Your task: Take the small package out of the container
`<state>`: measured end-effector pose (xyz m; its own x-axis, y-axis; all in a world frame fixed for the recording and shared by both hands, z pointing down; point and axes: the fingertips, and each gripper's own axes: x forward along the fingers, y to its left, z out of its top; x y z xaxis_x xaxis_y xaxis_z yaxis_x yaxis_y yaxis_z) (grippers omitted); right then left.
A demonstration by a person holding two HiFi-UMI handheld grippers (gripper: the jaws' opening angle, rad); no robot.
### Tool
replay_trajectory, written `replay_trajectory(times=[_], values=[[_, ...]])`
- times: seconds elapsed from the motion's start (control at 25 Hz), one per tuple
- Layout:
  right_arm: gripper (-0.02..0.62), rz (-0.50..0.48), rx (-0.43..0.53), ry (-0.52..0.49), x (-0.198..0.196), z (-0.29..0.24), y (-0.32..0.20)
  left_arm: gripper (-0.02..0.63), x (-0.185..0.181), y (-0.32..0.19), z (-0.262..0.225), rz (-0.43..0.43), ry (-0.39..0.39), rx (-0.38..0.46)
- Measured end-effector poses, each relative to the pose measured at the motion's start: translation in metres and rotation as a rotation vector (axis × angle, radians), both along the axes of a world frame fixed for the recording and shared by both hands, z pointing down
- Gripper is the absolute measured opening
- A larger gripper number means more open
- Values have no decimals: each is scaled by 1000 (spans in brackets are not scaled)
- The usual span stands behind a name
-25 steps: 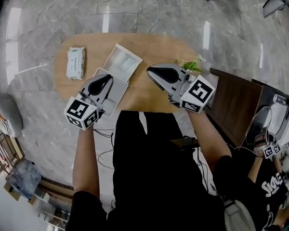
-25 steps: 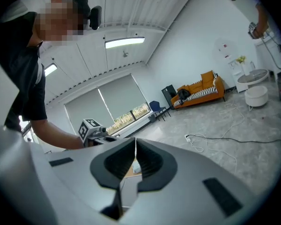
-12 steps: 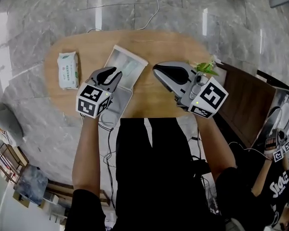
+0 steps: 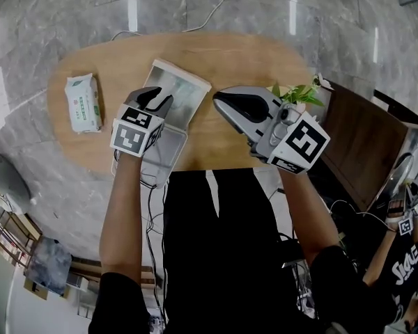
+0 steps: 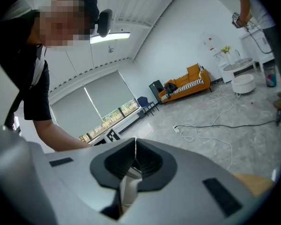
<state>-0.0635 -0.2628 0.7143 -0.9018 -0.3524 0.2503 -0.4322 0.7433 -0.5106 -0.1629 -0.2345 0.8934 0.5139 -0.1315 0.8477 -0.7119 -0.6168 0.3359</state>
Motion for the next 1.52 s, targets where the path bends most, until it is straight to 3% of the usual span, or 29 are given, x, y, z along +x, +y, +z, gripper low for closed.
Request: replay_trajectory(times=[0.4,0.76,0.88,1.16,1.52], values=[[14,27,-50,-21,13,19,-3,146,4,3,42,38,-121,-109],[14,27,-55,-30,15,24,-7,140,9,8,63,57,-160,-178],[14,25,-57,-33,15,25,-4,98,9,12,68,60,-173,-181],[14,28,-57,-32,17,23,-1,48,6,9,64,51,-167,-154],[14,21,-31,-25,19,8,5,31,1,11,37,-16,-118,-156]])
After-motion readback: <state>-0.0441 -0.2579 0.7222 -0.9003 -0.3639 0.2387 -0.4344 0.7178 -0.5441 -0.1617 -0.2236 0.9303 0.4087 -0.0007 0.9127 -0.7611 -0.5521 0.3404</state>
